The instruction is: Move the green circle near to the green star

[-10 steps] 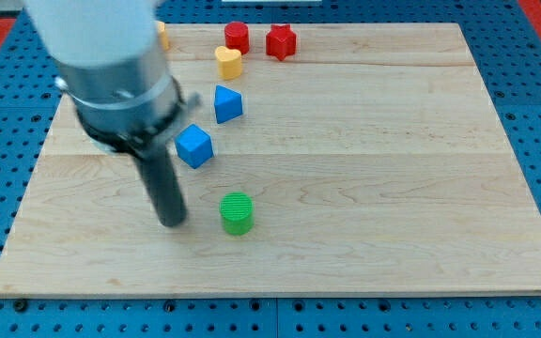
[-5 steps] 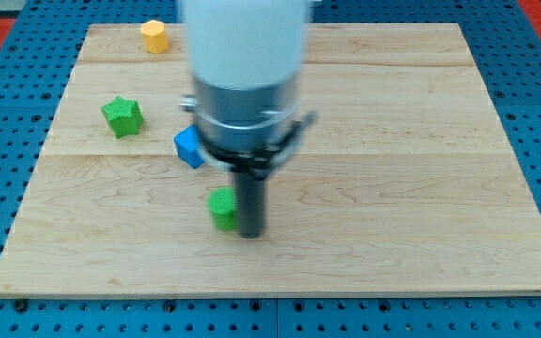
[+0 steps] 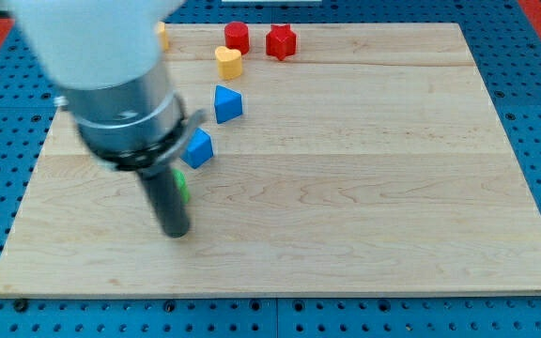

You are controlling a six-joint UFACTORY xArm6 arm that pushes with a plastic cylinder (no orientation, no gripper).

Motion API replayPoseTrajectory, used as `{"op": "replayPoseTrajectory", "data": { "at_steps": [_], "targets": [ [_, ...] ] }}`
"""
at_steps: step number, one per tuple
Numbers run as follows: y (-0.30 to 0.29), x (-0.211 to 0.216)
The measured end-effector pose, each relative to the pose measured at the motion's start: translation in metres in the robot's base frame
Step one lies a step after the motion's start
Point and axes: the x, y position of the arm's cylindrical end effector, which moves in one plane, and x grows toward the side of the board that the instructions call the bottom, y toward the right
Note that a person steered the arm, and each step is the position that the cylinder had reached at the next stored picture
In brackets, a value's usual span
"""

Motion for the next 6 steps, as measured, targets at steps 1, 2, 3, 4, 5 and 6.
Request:
{"op": "replayPoseTrajectory", "data": {
  "at_steps": [1,2,3,4,5,6],
  "targets": [
    [0.027,-0.025],
    [-0.024,-0.030],
    [-0.046,-0.029],
    [-0.068,-0.014],
    [-0.083,-0.023],
    [-0.063,-0.036]
  ]
}}
